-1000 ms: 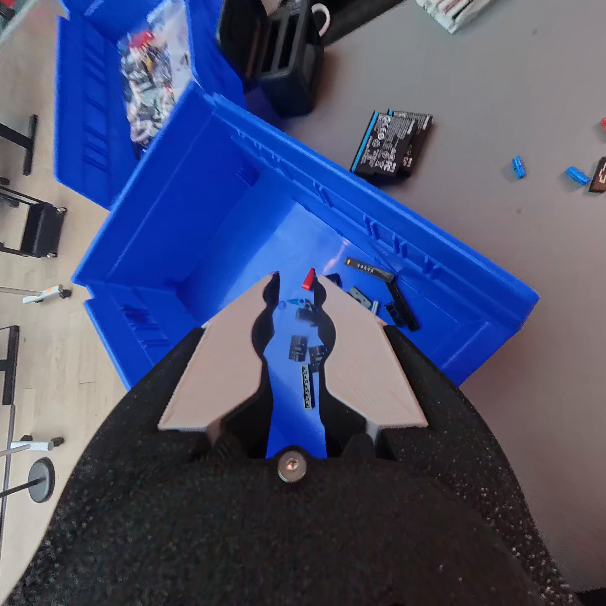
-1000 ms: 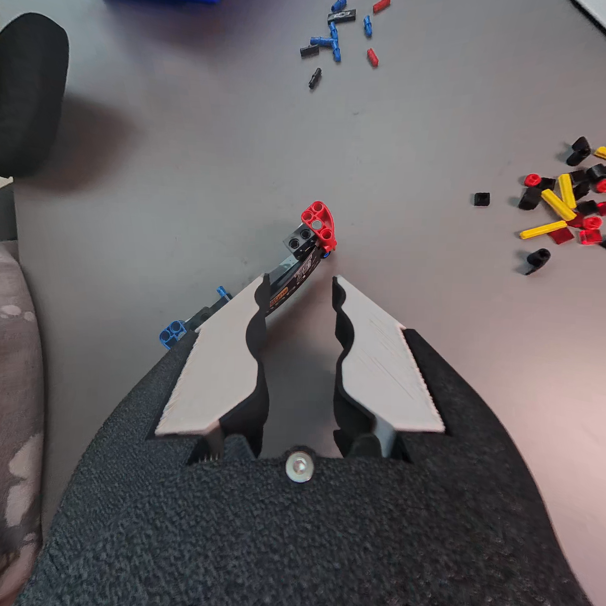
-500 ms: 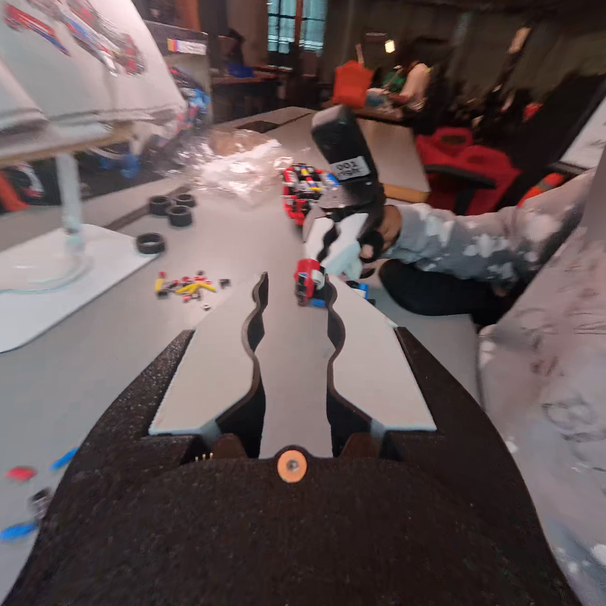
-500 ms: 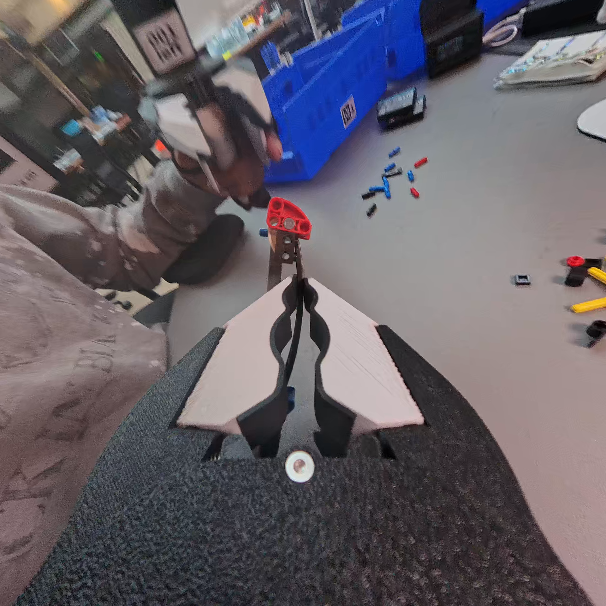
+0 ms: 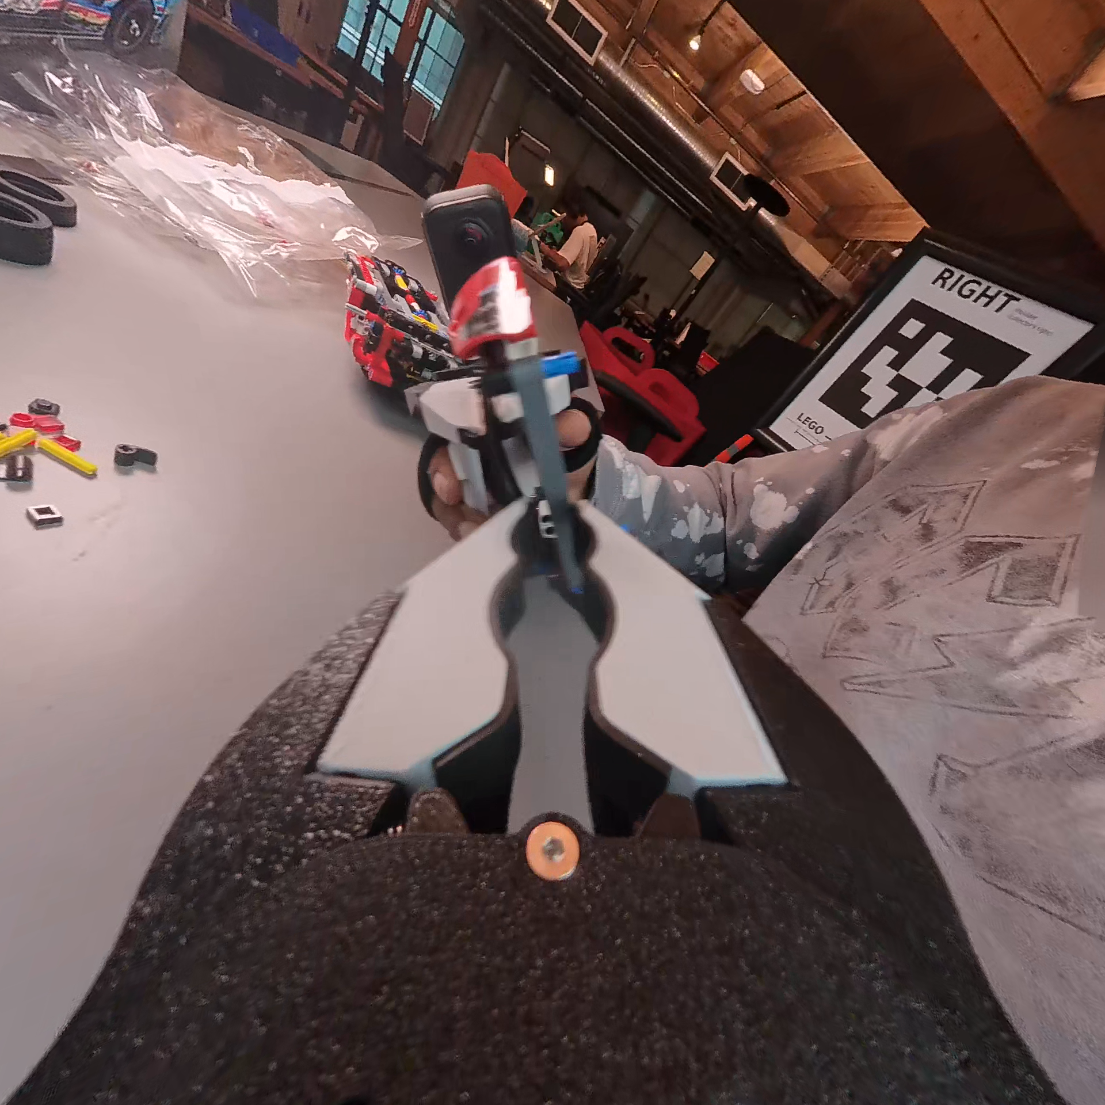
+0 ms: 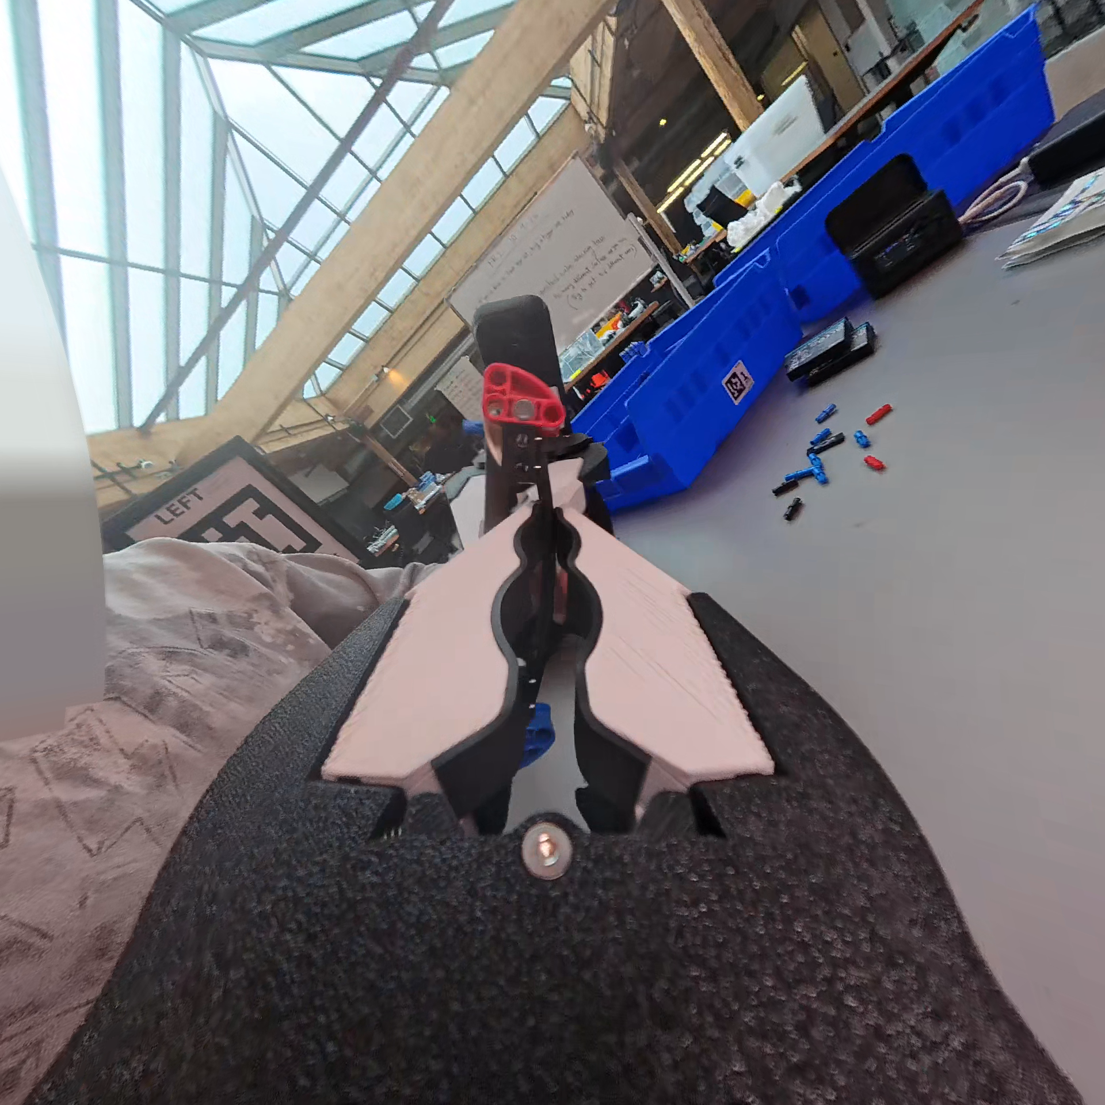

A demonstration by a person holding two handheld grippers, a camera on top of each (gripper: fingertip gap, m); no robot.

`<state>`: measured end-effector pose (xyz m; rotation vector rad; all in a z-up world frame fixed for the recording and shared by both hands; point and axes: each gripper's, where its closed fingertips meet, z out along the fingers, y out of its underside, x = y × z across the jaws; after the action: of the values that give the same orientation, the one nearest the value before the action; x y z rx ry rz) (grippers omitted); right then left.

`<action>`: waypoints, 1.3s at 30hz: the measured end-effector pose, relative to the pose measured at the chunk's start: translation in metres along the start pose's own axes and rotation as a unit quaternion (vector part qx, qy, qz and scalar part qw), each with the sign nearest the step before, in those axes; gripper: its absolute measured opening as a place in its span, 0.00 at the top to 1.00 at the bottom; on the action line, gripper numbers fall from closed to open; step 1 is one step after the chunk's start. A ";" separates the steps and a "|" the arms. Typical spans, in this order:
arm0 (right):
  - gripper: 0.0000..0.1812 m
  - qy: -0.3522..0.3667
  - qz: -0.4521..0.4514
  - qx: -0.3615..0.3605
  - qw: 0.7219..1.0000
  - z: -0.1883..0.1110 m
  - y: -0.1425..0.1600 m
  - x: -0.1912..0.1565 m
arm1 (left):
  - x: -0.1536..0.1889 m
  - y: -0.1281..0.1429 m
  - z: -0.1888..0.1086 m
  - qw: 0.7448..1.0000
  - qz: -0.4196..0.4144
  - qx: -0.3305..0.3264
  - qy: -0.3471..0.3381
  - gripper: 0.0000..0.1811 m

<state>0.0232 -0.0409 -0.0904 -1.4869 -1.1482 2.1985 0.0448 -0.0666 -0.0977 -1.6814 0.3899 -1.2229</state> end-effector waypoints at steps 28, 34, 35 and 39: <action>0.99 0.126 -0.171 -0.030 0.977 0.009 0.010 0.018 | -0.022 0.010 -0.002 0.993 -0.116 0.014 -0.023 0.96; 0.82 0.185 -0.199 -0.005 0.962 -0.008 -0.016 0.030 | -0.056 -0.002 -0.024 0.980 -0.150 0.069 -0.107 0.96; 0.81 0.192 -0.230 -0.008 0.954 -0.010 -0.019 0.027 | -0.065 -0.004 -0.030 0.975 -0.162 0.085 -0.127 0.96; 0.81 0.218 -0.388 -0.102 0.890 0.002 0.008 0.019 | -0.092 -0.012 -0.054 0.952 -0.191 0.139 -0.196 0.96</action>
<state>0.0141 -0.0357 -0.1083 -1.1902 -1.4885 1.1724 -0.0454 -0.0235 -0.1362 -1.7415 -0.3519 -1.1128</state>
